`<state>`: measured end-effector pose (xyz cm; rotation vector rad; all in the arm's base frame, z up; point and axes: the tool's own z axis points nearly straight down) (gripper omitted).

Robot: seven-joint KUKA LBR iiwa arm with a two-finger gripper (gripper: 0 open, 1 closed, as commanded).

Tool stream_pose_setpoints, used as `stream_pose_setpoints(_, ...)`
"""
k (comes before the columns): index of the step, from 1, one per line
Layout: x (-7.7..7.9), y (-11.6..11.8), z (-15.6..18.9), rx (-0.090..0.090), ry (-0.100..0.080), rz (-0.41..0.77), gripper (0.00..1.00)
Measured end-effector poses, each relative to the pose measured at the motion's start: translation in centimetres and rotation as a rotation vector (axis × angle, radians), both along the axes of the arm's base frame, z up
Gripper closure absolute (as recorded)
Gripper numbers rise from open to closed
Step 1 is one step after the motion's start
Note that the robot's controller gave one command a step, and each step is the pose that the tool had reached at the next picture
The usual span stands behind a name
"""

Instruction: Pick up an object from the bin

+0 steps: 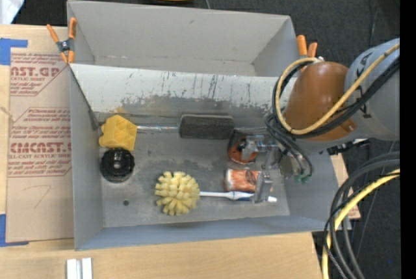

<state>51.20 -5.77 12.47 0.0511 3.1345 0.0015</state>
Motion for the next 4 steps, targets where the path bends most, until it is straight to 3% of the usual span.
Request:
stream_pose_setpoints(1, 0.9, -1.1, -4.5, -0.001, -0.006, 0.159, 0.00)
stream_pose_setpoints(2, 0.4, 0.5, -5.5, -0.001, -0.001, 0.212, 1.00)
stream_pose_setpoints(4, 0.0, 1.2, -4.3, 0.000, -0.002, 0.211, 1.00)
